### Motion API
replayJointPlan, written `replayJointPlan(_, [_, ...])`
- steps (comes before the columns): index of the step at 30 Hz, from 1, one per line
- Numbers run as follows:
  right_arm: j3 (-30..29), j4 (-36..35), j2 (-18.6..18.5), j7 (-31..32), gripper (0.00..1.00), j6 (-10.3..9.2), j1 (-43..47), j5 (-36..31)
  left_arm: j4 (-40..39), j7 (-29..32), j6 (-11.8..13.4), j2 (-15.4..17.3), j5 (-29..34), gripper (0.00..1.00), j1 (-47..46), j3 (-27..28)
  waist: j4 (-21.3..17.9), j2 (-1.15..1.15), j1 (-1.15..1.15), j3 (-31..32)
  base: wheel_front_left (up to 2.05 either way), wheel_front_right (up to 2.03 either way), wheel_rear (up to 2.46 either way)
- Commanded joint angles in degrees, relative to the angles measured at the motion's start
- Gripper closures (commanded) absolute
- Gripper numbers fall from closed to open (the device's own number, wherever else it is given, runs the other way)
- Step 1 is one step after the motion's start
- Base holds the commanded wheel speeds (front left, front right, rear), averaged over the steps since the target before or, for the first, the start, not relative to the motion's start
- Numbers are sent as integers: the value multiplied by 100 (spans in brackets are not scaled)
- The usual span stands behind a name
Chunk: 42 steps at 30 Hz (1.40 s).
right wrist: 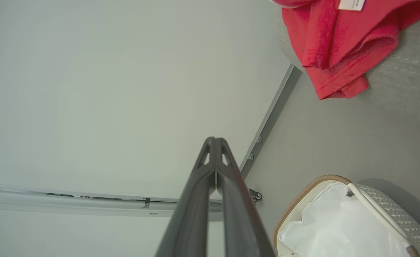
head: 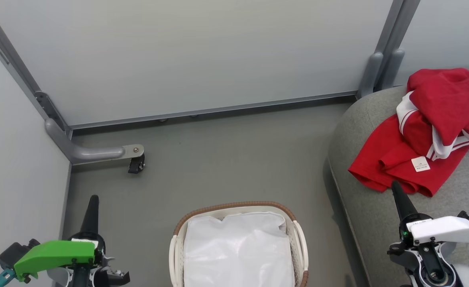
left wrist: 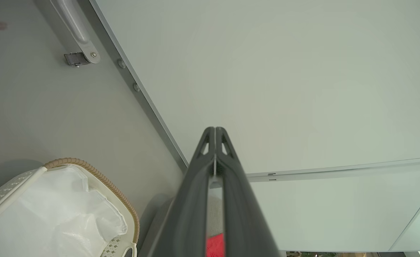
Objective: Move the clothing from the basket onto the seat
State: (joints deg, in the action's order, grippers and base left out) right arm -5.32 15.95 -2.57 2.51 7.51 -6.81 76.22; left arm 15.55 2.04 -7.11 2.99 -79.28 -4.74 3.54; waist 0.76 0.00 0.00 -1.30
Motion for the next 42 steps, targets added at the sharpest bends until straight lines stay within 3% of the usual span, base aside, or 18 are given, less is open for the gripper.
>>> replayJointPlan(1, [-28,-69,-35,46,100,-2,32,150,-50,39,-33,41,-131,100,-127,41,-3,0,0,5,0,0,0])
replayJointPlan(3, [-55,-104,-38,141,100,-1,49,528,-80,148,-40,39,-444,100,-149,103,-20,0,0,29,0,0,0])
replayJointPlan(28, [-129,-203,-47,408,100,-2,86,1573,-160,421,-52,33,-1310,100,-182,274,-71,0,0,106,0,0,0])
replayJointPlan(42, [-132,-208,-47,419,100,-1,90,1628,-159,436,-52,24,-1339,100,-171,289,-76,0,0,113,0,0,0])
